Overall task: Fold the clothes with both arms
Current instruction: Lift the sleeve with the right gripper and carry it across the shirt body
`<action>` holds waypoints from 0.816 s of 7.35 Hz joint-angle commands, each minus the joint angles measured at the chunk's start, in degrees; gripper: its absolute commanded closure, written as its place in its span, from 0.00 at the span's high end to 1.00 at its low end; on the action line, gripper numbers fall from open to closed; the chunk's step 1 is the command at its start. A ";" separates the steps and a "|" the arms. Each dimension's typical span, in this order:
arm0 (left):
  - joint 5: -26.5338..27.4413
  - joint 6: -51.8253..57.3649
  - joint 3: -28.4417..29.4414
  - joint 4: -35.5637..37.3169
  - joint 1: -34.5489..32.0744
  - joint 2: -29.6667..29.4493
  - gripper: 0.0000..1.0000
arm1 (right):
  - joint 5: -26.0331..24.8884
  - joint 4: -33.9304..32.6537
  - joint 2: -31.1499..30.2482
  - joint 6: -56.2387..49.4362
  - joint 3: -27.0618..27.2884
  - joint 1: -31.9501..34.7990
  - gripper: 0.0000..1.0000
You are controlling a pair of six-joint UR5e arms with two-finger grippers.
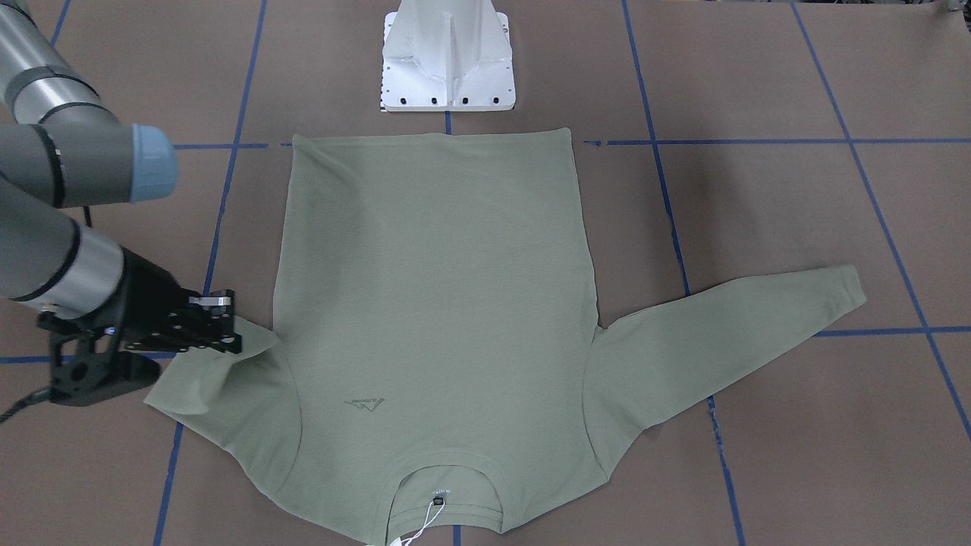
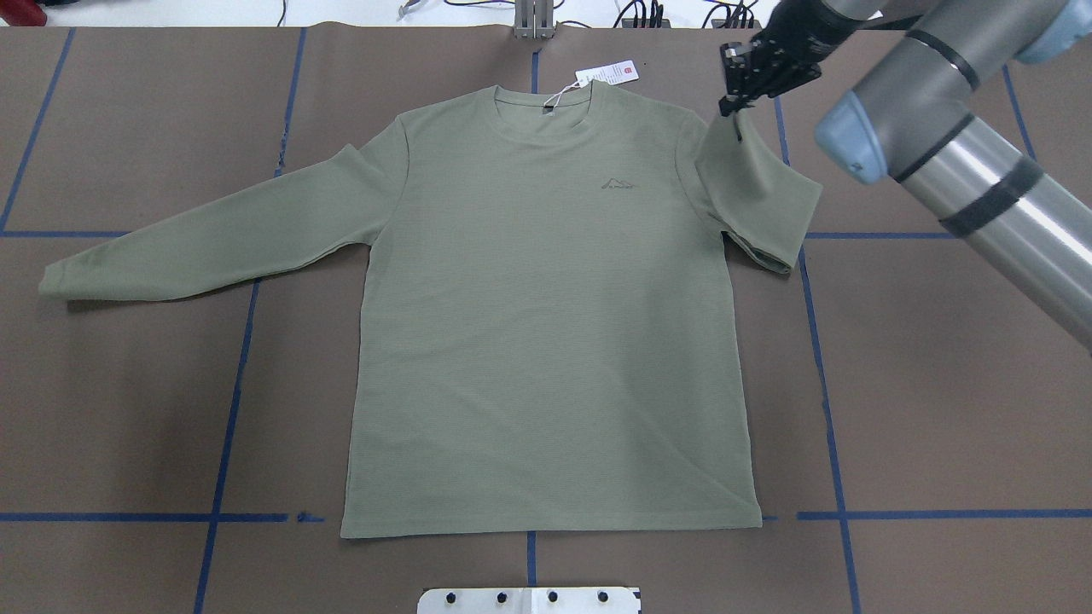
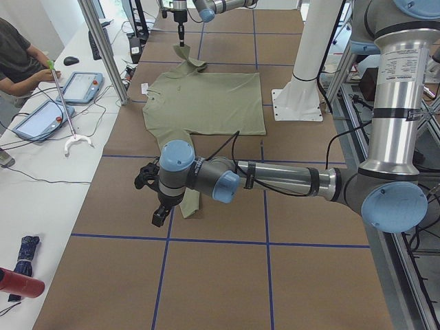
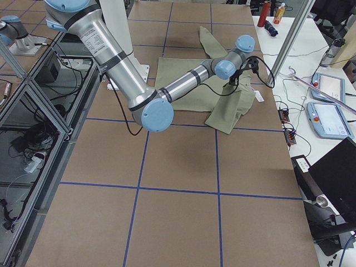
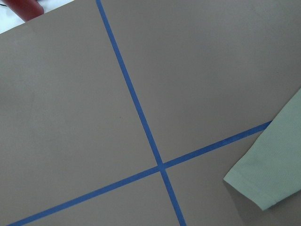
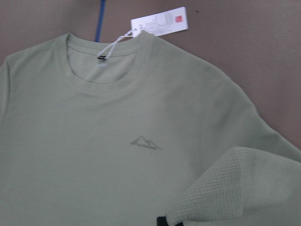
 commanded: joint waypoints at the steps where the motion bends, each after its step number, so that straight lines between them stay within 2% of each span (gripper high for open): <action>1: 0.00 0.07 -0.02 0.00 -0.03 0.00 1.00 | -2.48 0.30 13.53 1.58 -9.75 -4.75 0.00; 2: 0.00 0.07 -0.02 0.00 -0.03 0.09 1.00 | -5.80 0.48 17.84 2.02 -12.83 -8.51 0.00; 3: 0.00 -0.02 -0.02 0.00 -0.03 0.09 1.00 | -12.45 1.26 19.97 2.72 -13.91 -13.60 0.00; 4: -2.52 0.07 0.15 0.00 -0.03 0.17 1.00 | -17.30 5.80 20.60 3.59 -15.83 -17.39 0.00; 5: -4.90 0.16 0.33 0.00 -0.03 0.44 1.00 | -19.44 9.58 20.78 8.30 -17.07 -19.77 0.00; 6: -4.92 0.07 0.07 0.00 -0.03 0.79 1.00 | -21.29 9.97 20.78 9.22 -17.17 -20.93 0.00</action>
